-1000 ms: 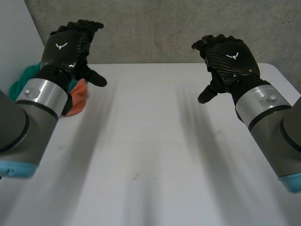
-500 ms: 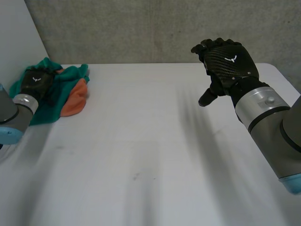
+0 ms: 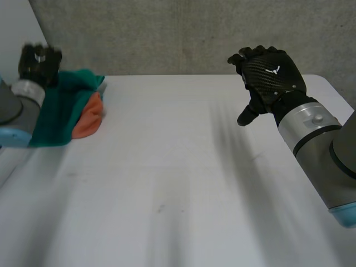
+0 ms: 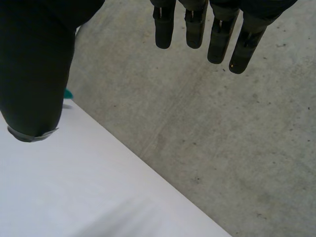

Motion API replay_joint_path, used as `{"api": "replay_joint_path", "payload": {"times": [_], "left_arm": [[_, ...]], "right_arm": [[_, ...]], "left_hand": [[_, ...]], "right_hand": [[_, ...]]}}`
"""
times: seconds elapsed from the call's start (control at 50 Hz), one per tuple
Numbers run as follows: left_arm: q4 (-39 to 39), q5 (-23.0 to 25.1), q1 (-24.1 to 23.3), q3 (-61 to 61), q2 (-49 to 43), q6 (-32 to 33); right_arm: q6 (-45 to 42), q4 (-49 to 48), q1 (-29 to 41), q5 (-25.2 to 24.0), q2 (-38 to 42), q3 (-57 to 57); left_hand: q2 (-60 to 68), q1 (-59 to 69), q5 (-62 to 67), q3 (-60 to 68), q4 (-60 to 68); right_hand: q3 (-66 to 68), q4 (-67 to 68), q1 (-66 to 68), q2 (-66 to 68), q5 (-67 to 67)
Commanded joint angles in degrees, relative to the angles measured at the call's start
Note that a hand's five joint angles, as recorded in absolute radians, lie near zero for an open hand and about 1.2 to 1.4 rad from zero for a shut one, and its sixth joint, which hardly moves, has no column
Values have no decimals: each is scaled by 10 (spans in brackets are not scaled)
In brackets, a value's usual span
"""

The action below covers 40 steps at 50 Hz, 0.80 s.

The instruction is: Fold the laundry.

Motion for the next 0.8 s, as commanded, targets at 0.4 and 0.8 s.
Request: {"api": "replay_joint_path", "payload": {"times": [0.4, 0.8], "left_arm": [[9, 166, -263, -297, 364, -424], [-98, 29, -56, -140, 80, 5]], "right_arm": [[0, 9, -28, 0, -40, -12], [-1, 13, -24, -2, -38, -10]], "left_hand": [[-246, -209, -224, -244, -249], [-540, -504, -518, -538, -544]], "right_hand": [[-19, -31, -10, -25, -36], [-19, -31, -10, -25, -36]]}}
